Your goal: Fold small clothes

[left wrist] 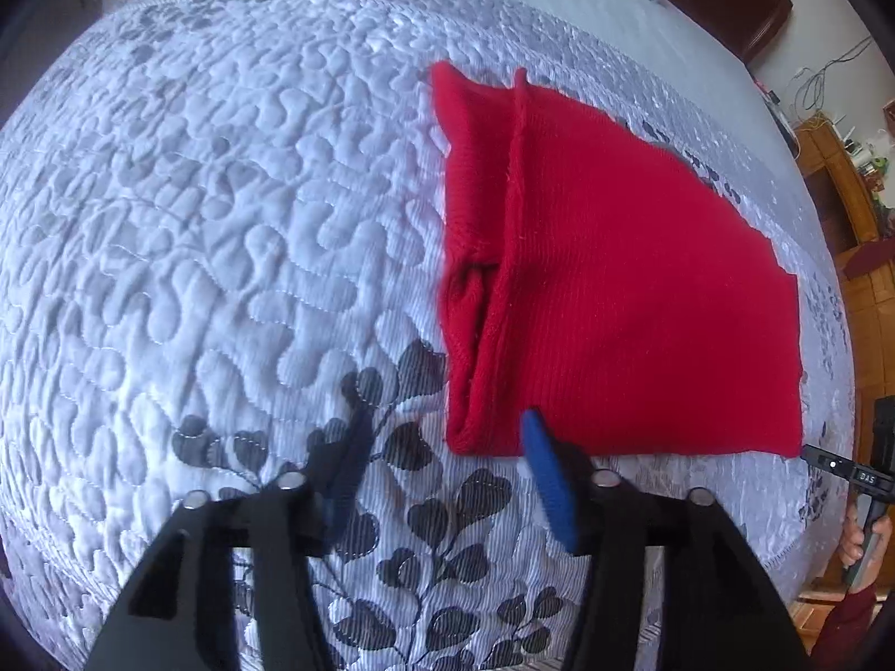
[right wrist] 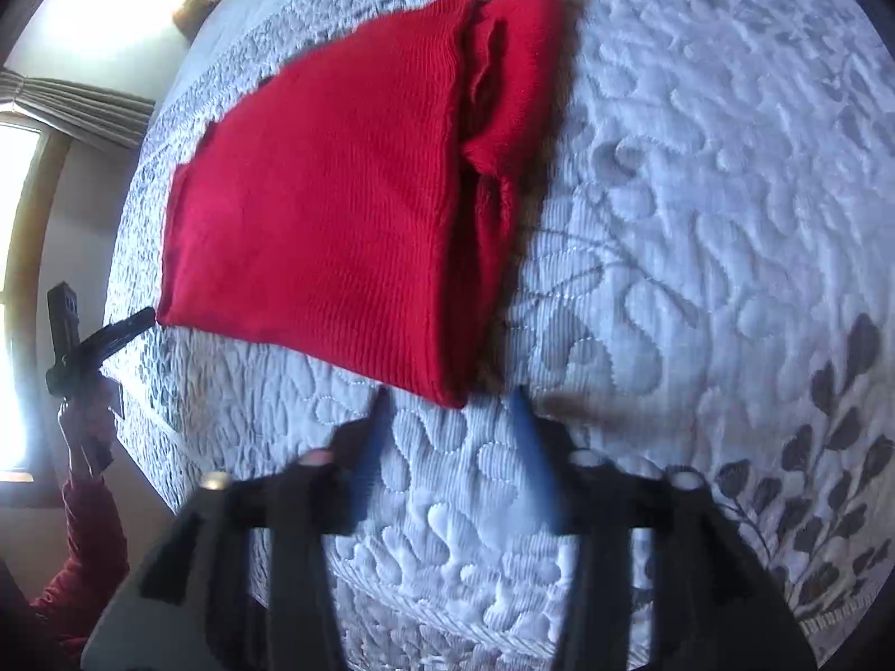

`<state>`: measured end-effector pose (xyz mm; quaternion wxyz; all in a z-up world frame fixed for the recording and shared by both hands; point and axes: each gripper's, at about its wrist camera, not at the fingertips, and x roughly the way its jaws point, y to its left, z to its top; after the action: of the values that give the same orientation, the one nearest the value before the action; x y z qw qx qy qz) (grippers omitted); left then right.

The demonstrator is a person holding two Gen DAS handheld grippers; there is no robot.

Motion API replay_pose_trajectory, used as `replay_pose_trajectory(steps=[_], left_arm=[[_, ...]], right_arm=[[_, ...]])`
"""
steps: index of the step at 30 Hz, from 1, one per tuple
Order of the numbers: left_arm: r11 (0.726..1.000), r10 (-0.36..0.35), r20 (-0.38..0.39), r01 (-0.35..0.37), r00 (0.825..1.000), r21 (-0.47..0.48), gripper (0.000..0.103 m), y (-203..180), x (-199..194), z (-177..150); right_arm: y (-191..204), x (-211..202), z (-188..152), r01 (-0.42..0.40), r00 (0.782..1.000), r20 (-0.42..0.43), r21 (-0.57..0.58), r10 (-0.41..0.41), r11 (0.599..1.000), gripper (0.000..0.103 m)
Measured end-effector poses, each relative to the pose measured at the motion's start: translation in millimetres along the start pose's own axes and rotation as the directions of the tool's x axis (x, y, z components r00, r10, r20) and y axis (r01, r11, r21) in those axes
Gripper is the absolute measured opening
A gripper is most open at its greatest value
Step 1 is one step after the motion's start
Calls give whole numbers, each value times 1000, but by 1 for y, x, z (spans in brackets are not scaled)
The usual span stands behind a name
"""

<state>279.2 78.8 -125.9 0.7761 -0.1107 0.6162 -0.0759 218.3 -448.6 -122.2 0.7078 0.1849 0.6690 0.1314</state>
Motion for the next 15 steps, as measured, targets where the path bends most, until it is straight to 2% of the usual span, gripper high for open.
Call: replay_pose_trajectory(steps=[1,4,9,12,13,14,15], left_arm=[[1000,-8,0,8,1000,-9,68,1,-2,-1],[999,-39,-40,38,998,-19,68,-1,4,2],[996,-80,-90,76,993,-42,68,-16,31,11],[996,-81,-86,77,993,-41,66,-23,38,15],[996,-81,-86,78,993,-40,58,-25,40,17],[996,-78,-89,74,993,-46,46,-26,41,18],[996,-70,-91,65,993,-58,40,-25,42,20]], right_arm=[[-1,-6,1,-16,1000,14,12,16,1000,65],[-5,-9,6,-68,998,22,58,67,996,67],[-18,9,17,-79,996,-20,120,82,990,67],[-23,21,20,-93,994,-37,146,100,985,65],[-25,23,21,-99,994,-39,151,107,984,64],[-25,25,22,-109,992,-40,155,117,982,64],[-24,26,23,-111,992,-42,152,119,982,64]])
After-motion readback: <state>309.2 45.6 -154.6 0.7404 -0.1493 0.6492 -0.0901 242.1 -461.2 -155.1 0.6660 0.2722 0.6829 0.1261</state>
